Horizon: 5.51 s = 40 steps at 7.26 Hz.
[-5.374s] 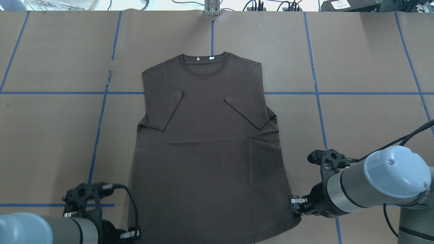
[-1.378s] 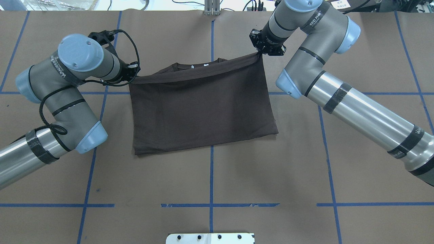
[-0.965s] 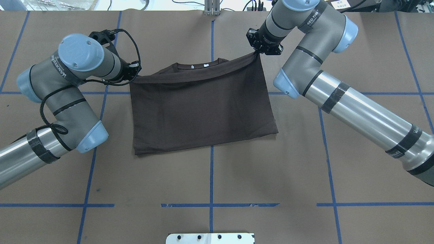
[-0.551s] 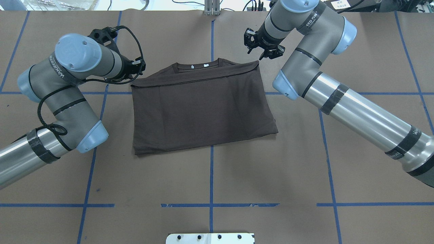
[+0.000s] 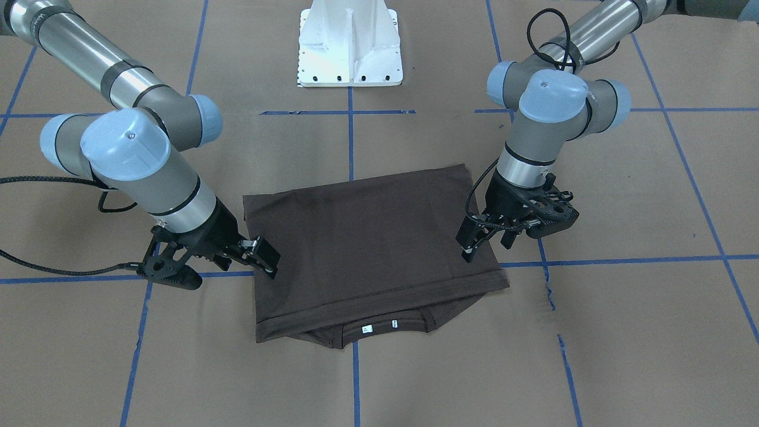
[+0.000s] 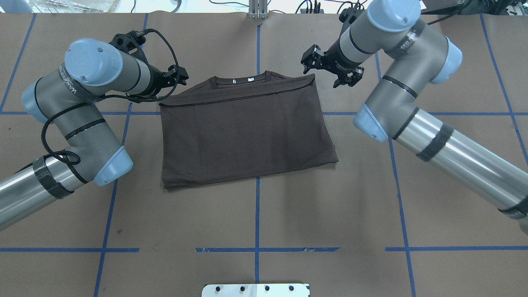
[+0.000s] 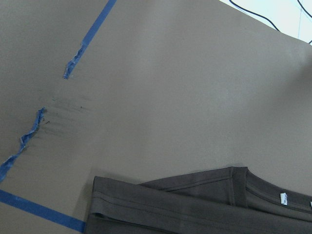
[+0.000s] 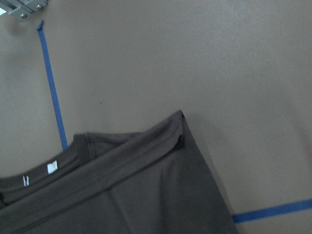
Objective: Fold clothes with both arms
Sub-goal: 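Open both grippers and lift them away from the folded shirt, then move the right gripper down to the shirt's side edge nearest it, then grasp the side edge and drag the shirt toward the robot with the right gripper, then lower the left gripper to the shirt corner nearest it while the right gripper holds, then push the shirt corner away from the robot with the left gripper, rotating it lengthwise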
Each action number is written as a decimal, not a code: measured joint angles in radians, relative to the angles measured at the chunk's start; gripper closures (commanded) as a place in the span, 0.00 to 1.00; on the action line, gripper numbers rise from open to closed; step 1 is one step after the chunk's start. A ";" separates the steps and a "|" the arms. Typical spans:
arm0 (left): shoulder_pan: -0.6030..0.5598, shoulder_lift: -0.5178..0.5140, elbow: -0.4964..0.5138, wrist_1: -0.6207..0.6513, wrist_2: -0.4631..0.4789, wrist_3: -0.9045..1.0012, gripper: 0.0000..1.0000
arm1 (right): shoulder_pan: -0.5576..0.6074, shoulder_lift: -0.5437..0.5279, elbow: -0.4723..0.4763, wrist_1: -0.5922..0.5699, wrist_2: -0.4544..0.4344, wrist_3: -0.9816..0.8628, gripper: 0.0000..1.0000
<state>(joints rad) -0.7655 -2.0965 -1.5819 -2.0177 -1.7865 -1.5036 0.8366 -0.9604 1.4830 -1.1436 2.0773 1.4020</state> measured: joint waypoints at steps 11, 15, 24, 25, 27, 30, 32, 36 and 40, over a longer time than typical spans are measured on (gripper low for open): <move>-0.008 0.018 -0.113 0.017 -0.014 -0.021 0.00 | -0.242 -0.208 0.150 -0.001 -0.201 -0.002 1.00; -0.006 0.027 -0.107 0.016 -0.009 -0.020 0.00 | -0.236 -0.224 0.178 -0.003 -0.173 0.001 1.00; -0.004 0.026 -0.112 0.014 -0.011 -0.018 0.00 | -0.602 -0.720 0.676 0.002 -0.100 0.033 0.00; -0.003 0.023 -0.117 0.015 -0.014 -0.016 0.00 | -0.624 -0.723 0.696 0.005 -0.102 0.041 0.00; 0.019 0.022 -0.145 0.051 -0.033 -0.025 0.00 | -0.610 -0.706 0.731 0.007 -0.163 0.046 0.00; 0.161 0.036 -0.189 0.165 -0.031 -0.194 0.00 | -0.542 -0.585 0.748 0.006 -0.328 0.046 0.00; 0.306 0.048 -0.217 0.252 0.042 -0.350 0.05 | -0.486 -0.535 0.741 0.004 -0.342 0.046 0.00; 0.443 0.054 -0.221 0.318 0.114 -0.440 0.56 | -0.460 -0.502 0.738 0.001 -0.344 0.047 0.00; 0.452 0.050 -0.215 0.321 0.116 -0.441 1.00 | -0.456 -0.496 0.741 0.001 -0.341 0.048 0.00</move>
<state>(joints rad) -0.3131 -2.0469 -1.7974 -1.6969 -1.6704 -1.9443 0.3809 -1.4562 2.2237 -1.1428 1.7359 1.4496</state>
